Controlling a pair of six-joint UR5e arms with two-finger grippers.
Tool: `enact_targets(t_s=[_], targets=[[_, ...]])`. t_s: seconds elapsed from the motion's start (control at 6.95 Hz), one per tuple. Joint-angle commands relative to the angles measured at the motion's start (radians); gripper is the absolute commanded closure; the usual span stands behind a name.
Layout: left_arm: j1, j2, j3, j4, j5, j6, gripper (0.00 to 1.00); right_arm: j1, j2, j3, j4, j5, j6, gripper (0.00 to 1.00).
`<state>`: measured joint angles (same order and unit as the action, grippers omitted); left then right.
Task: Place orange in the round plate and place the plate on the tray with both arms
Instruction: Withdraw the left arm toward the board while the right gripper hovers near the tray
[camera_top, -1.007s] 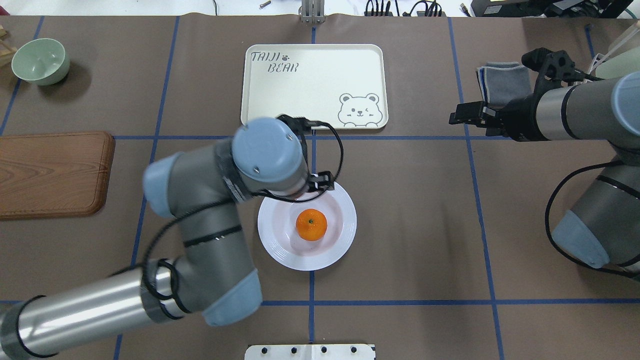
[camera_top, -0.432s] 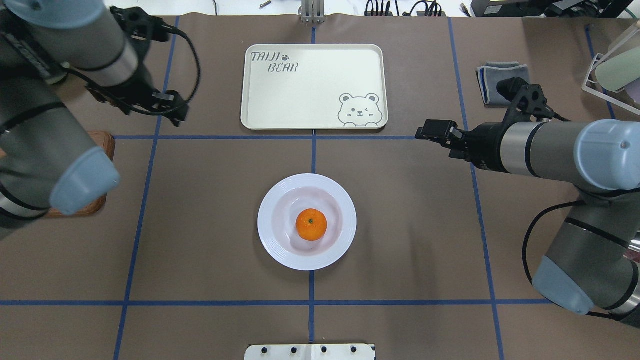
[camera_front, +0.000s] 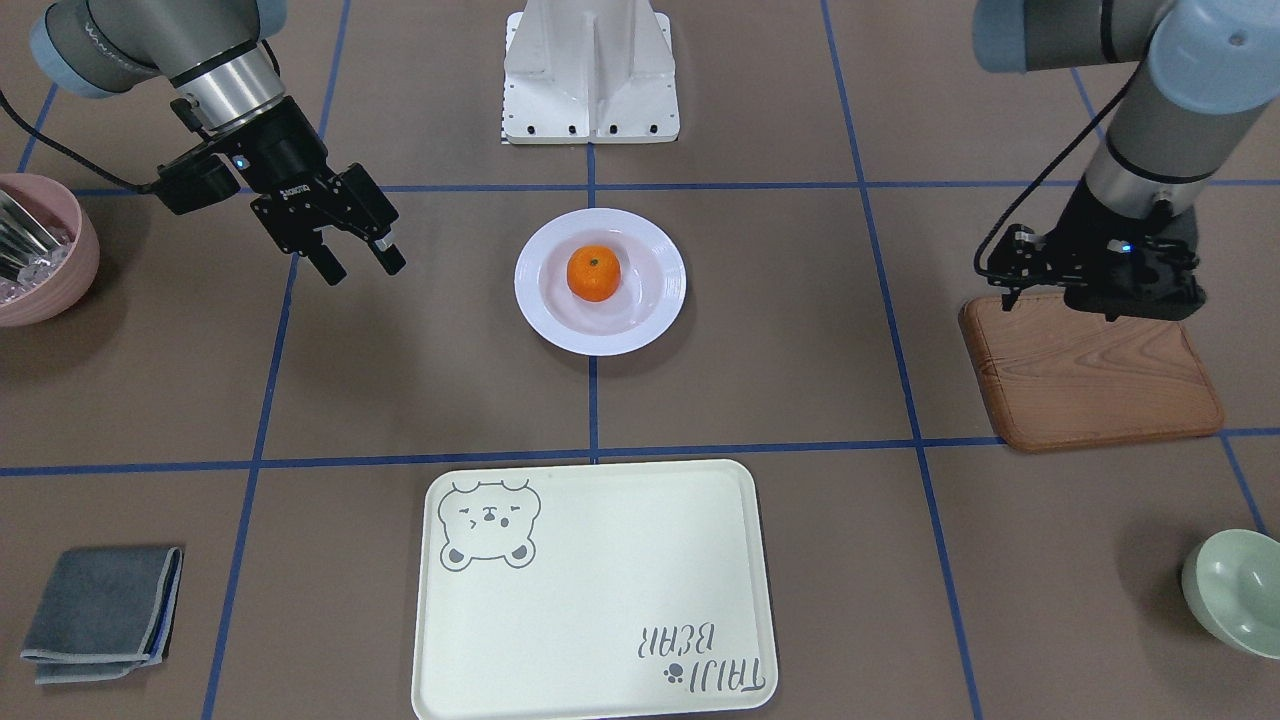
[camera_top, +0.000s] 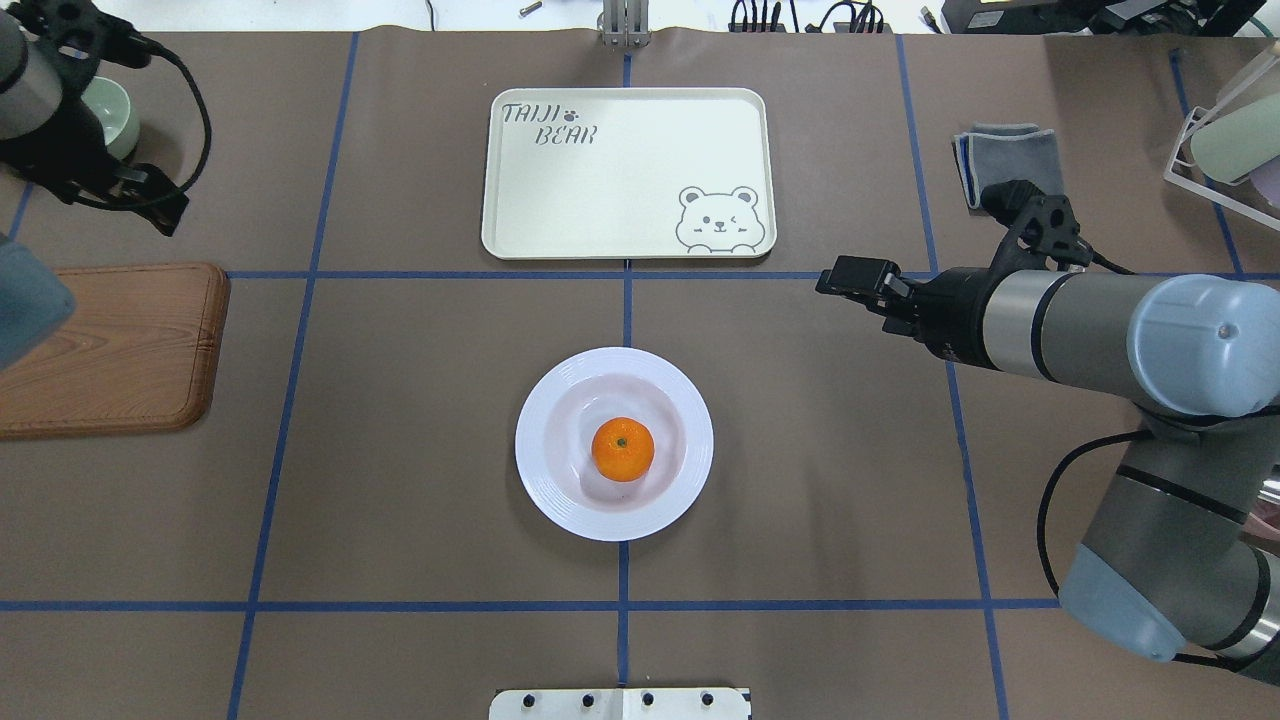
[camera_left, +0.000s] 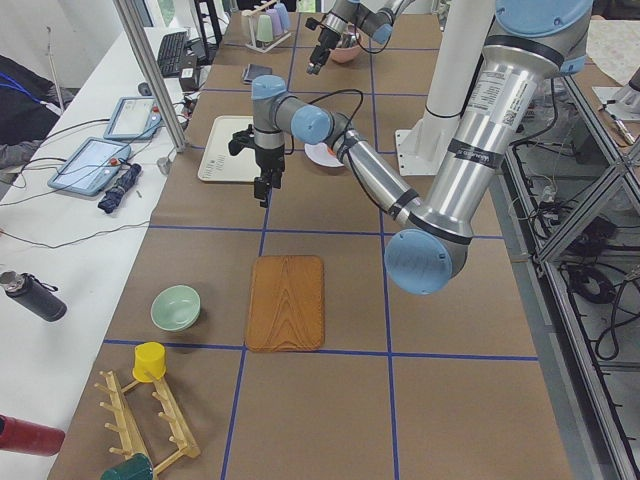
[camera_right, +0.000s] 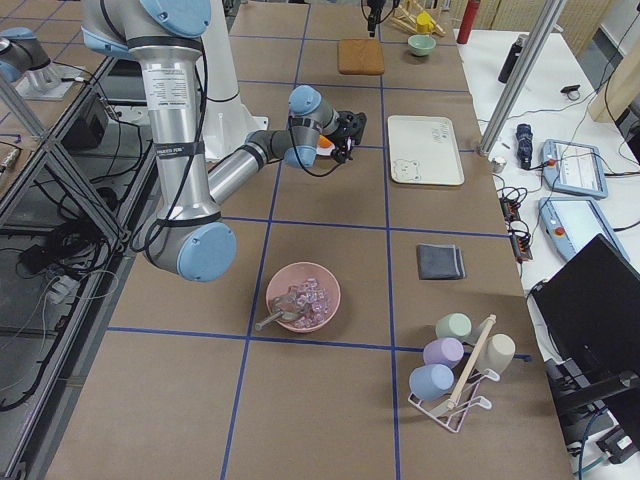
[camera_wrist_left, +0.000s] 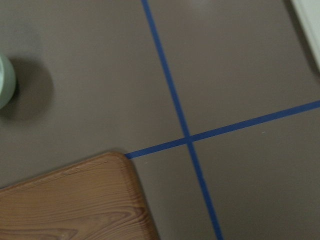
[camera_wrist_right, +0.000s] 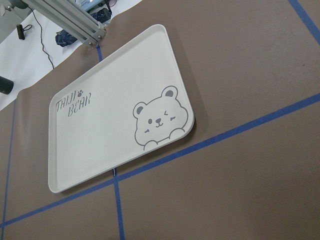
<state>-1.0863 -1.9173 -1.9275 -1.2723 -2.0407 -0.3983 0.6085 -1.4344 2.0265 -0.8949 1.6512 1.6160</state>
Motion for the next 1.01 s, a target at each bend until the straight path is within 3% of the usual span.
enact_targets(t_s=[0.0,0.29,0.58,0.86], targets=[[-0.186,0.027,0.098,-0.053,-0.130,0.042,0.02,-0.021,0.005,0.001,0.001,-0.023,-0.005,0.00],[-0.327,0.090,0.165,-0.053,-0.220,0.276,0.02,-0.029,0.005,-0.008,0.001,-0.045,-0.001,0.00],[-0.464,0.130,0.227,-0.042,-0.230,0.550,0.02,-0.038,-0.009,-0.003,0.002,-0.066,0.060,0.01],[-0.544,0.170,0.348,-0.054,-0.315,0.607,0.02,-0.158,0.003,-0.006,0.001,-0.210,0.174,0.03]])
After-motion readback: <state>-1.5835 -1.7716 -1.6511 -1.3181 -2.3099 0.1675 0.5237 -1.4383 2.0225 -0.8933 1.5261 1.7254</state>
